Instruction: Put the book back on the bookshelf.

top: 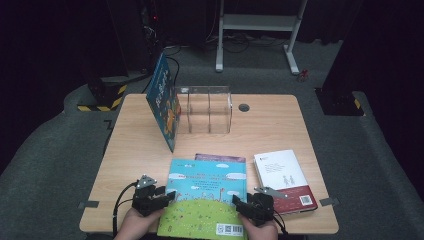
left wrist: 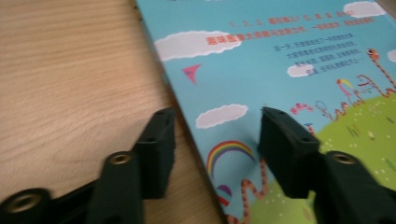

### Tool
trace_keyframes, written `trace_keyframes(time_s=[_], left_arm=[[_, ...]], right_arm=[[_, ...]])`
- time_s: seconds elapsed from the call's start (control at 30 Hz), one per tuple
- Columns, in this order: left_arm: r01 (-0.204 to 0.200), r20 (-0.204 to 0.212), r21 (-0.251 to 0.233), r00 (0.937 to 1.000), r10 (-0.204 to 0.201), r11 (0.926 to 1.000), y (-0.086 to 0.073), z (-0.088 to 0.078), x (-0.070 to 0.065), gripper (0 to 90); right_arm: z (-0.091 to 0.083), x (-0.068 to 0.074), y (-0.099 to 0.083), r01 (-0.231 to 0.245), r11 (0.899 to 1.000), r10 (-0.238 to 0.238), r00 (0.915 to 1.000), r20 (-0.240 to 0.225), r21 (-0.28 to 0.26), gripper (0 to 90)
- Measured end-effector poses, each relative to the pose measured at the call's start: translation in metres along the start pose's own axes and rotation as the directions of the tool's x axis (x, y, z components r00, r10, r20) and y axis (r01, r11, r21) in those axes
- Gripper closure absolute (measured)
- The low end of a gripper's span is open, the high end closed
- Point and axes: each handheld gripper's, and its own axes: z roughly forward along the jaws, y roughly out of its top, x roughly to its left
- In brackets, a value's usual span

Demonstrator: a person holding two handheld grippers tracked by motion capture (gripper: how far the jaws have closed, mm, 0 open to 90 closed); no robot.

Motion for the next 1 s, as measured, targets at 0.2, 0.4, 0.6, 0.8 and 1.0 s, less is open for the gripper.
trace_keyframes(time_s=[0.2,0.4,0.6,0.8,1.0], left_arm=[[-0.002,0.063,0.034,0.9980,0.000,0.9994,0.002,0.006,-0.009,22.5],[0.067,0.101,0.044,0.9924,-0.071,0.9968,0.007,0.006,-0.001,28.2],[0.047,0.071,0.054,0.9962,-0.050,0.9974,0.017,0.014,-0.002,35.9],[0.110,0.141,0.062,0.9830,-0.118,0.9920,0.017,0.013,0.013,48.1],[0.116,0.127,0.059,0.9842,-0.123,0.9915,0.017,0.012,0.015,53.9]], right_arm=[[0.000,0.002,-0.002,-0.011,1.000,0.011,0.9999,-0.003,-0.012,35.4],[0.000,0.001,-0.002,-0.055,0.998,0.055,0.9984,-0.012,-0.022,35.5],[0.001,0.001,-0.001,-0.046,0.998,0.047,0.9983,0.035,-0.043,35.5],[0.001,-0.002,-0.002,-0.050,0.997,0.052,0.9978,0.040,-0.057,39.7],[0.000,-0.003,-0.002,-0.053,0.996,0.057,0.9968,0.057,-0.070,48.1]])
